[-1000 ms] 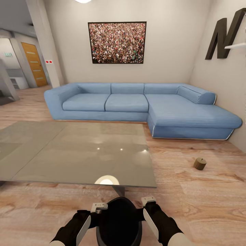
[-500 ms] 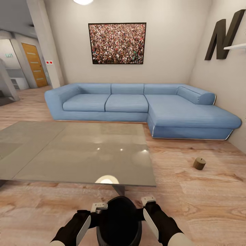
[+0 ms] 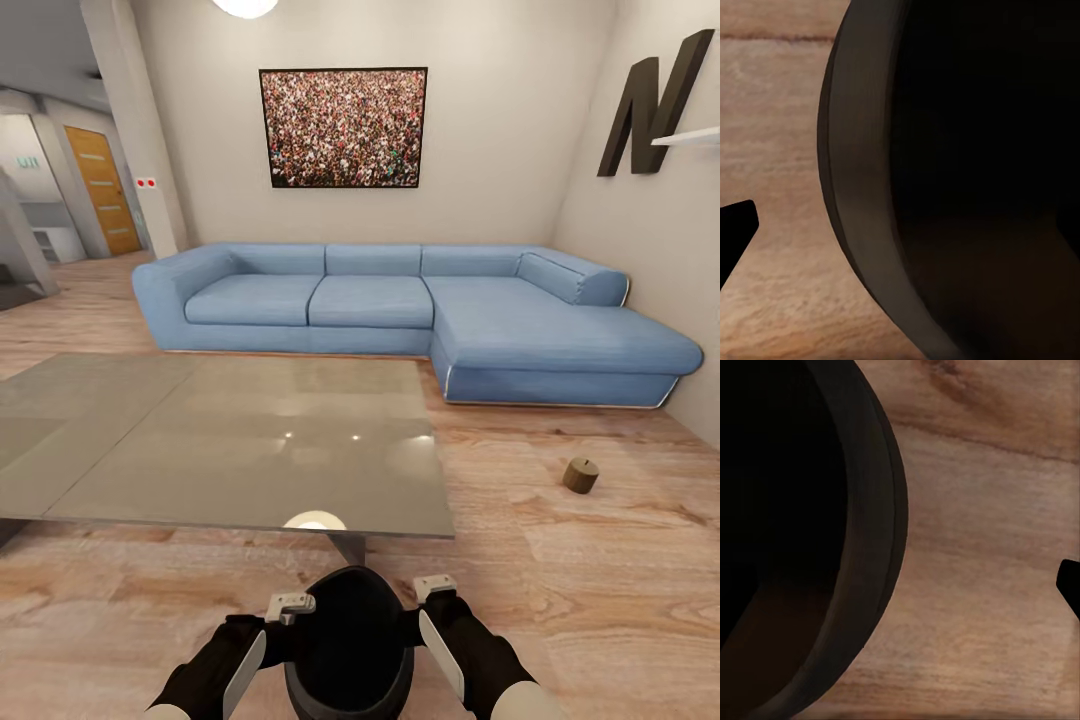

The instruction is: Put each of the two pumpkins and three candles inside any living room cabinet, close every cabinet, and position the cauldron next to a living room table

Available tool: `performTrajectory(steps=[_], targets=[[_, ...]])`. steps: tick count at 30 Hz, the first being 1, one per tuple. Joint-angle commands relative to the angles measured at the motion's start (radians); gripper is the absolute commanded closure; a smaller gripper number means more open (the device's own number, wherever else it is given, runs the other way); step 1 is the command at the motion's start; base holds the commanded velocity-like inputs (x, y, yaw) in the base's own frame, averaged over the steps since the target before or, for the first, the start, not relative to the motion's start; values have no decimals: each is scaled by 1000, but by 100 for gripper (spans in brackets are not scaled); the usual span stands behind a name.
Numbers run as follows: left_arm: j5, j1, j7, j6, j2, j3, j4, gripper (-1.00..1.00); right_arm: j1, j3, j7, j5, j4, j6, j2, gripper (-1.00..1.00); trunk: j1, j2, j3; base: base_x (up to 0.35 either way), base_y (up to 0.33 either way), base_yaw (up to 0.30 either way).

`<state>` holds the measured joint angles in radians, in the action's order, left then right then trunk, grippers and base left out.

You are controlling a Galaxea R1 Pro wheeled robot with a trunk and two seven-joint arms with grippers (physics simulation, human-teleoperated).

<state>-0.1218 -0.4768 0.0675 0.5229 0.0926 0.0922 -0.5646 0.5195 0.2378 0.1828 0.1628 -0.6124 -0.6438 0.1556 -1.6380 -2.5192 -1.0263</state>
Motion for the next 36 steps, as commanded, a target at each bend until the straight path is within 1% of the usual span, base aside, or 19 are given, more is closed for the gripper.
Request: performTrajectory(steps=[1, 6, 36], targets=[[-10, 0, -3, 5, -1, 3, -1, -100, 0, 5, 9, 11, -1, -4, -1, -100, 0, 0, -1, -6, 0, 0], [-10, 0, -3, 5, -1, 3, -1, -100, 0, 5, 9, 11, -1, -4, -1, -100, 0, 0, -1, -3, 0, 0], [-10, -1, -4, 14, -2, 2, 2, -100, 0, 8, 12, 8, 0, -4, -1, -100, 14, 7, 115, 0, 0, 0]])
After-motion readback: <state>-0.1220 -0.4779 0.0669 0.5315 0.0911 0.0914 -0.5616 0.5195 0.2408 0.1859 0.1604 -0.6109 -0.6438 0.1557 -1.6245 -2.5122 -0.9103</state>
